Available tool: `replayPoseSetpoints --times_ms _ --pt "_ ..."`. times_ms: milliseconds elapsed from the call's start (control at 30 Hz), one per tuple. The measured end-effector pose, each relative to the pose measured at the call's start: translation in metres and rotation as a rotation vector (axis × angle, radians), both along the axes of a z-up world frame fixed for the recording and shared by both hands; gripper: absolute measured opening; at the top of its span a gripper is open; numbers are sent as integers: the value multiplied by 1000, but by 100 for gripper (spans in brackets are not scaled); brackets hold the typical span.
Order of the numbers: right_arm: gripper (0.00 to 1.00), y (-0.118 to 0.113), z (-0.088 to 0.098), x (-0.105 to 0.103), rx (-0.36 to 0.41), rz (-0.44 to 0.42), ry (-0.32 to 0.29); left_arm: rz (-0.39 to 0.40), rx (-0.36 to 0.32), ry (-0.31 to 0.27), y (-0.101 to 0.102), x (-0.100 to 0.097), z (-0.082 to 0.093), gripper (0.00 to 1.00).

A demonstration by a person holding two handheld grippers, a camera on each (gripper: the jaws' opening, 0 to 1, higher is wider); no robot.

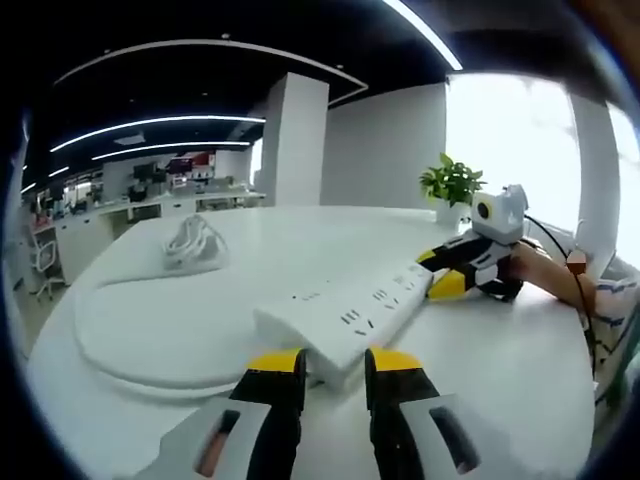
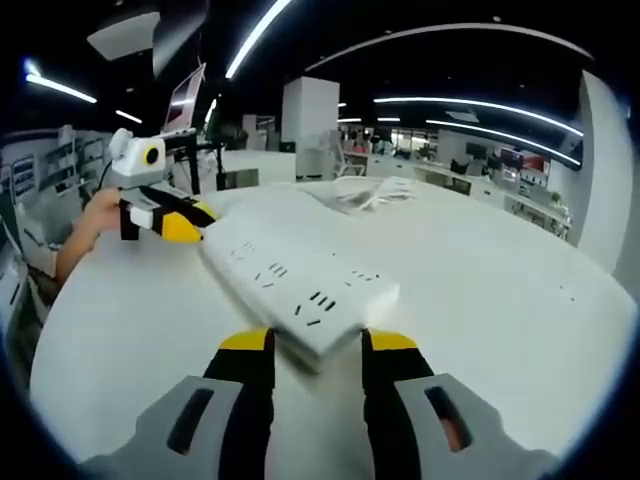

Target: Straighten the power strip on the desk, plug the charger into it

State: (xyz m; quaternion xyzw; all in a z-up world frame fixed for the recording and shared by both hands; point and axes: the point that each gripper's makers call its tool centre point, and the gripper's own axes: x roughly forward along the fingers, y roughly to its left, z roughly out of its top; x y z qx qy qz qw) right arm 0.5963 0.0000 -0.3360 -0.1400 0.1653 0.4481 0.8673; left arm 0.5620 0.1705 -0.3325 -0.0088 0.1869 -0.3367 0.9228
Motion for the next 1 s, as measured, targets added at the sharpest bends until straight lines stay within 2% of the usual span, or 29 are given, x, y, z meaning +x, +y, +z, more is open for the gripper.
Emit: replayPoseSetpoints --times_ms 1000 --pt "35 1 1 0 14 -10 21 -3 38 -33 0 0 -2 25"
